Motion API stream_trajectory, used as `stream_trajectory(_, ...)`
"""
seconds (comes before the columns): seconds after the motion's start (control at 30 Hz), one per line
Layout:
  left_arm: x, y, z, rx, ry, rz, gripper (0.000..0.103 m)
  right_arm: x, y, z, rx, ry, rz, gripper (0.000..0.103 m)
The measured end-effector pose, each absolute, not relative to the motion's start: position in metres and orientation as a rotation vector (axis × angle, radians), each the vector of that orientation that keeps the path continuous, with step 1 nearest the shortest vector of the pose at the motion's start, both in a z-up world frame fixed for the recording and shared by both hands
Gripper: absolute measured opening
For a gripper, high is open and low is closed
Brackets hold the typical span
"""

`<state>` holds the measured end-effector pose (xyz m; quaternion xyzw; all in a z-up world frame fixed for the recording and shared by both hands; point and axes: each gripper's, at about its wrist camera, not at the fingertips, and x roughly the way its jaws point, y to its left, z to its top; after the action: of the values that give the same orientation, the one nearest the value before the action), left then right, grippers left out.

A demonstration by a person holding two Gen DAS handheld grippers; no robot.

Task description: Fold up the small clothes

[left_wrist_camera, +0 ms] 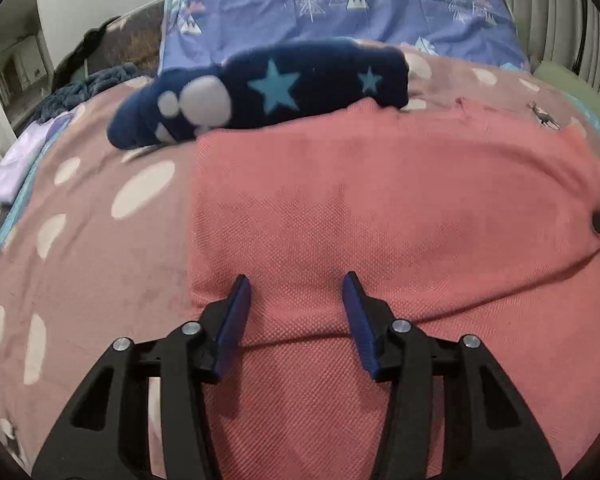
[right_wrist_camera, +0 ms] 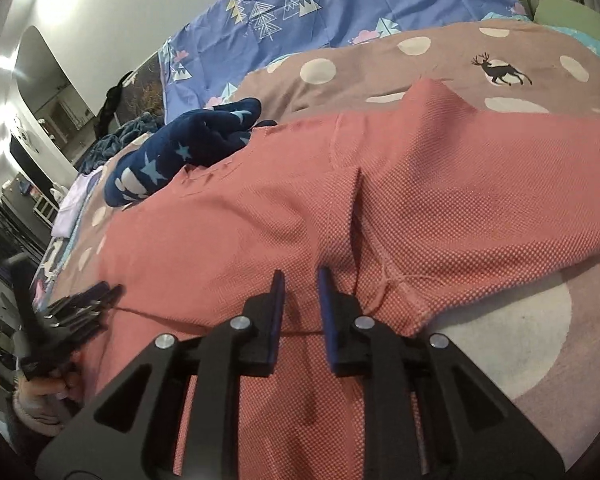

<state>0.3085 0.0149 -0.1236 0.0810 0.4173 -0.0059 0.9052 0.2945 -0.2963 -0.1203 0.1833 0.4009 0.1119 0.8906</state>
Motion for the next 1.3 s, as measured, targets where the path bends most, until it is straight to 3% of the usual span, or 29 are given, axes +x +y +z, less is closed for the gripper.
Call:
stream_trajectory(0.23, 0.311, 0.019, -0.125, 0.162, 0.870, 0.028, 0.065, 0.283, -0.309, -0.109, 0.416, 0.842, 0.242, 0.018)
stream_trajectory(0.3, 0.310, 0.024, -0.125, 0.137, 0.872, 0.022, 0.067, 0.269, -0.328, -0.094, 0.409, 0.791, 0.162, 0.024)
stream_trajectory(0.37, 0.310, 0.025, -0.127, 0.132, 0.871, 0.029, 0.071, 0.249, -0.369, -0.075, 0.428, 0.705, 0.008, 0.039)
stream_trajectory(0.43, 0.310, 0.024, -0.128, 0.139, 0.871, 0.052, 0.079, 0.233, -0.412, -0.060, 0.446, 0.632, -0.203, 0.046)
stream_trajectory(0.63, 0.311, 0.031, -0.129, 0.095, 0.876, 0.040, 0.080, 0.197, -0.540, -0.077, 0.818, 0.561, -0.613, 0.051)
stream_trajectory(0.8, 0.310, 0.031, -0.129, 0.091, 0.873, 0.038, 0.080, 0.211, -0.554, -0.095, 0.828, 0.483, -0.696, 0.056)
stream_trajectory(0.83, 0.310, 0.031, -0.129, 0.089, 0.873, 0.036, 0.080, 0.216, -0.552, -0.096, 0.813, 0.483, -0.706, 0.055)
stream_trajectory(0.93, 0.310, 0.031, -0.129, 0.087, 0.872, 0.035, 0.080, 0.231, -0.553, -0.101, 0.876, 0.492, -0.642, 0.007)
stream_trajectory(1.13, 0.309, 0.033, -0.128, 0.071, 0.869, 0.027, 0.080, 0.263, -0.520, -0.090, 0.895, 0.503, -0.487, 0.003)
stream_trajectory(1.23, 0.309, 0.034, -0.128, 0.062, 0.868, 0.022, 0.080, 0.292, -0.451, -0.072, 0.845, 0.538, -0.175, 0.003)
stream_trajectory(1.3, 0.309, 0.035, -0.128, 0.058, 0.866, 0.019, 0.080, 0.303, -0.370, -0.054, 0.669, 0.562, 0.078, 0.003)
